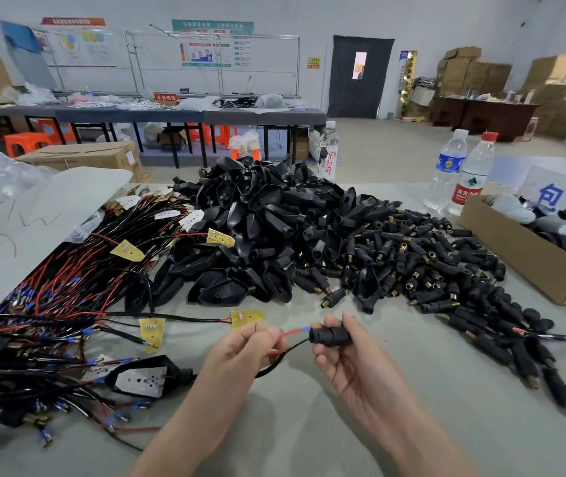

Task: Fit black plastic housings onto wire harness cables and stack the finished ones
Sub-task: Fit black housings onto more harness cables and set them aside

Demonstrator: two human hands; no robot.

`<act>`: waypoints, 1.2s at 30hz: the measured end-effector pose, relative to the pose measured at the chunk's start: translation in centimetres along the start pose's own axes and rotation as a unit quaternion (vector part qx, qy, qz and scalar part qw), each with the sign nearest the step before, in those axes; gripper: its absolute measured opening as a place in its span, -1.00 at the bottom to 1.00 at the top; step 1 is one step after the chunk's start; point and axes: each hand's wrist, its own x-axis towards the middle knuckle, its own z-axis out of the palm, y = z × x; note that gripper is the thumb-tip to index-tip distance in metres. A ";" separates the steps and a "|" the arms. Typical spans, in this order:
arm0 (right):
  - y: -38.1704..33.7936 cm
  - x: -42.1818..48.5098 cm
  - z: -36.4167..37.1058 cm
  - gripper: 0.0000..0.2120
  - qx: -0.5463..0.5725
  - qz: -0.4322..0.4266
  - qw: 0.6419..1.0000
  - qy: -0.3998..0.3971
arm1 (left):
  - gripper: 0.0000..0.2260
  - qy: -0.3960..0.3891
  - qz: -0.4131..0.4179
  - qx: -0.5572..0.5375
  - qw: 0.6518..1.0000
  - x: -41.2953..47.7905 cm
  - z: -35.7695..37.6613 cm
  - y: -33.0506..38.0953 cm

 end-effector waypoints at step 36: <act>1.1 -0.1 -0.2 -0.67 -0.021 -0.006 0.994 -0.103 | -0.67 -0.047 0.059 0.175 0.982 -0.8 0.7 -0.2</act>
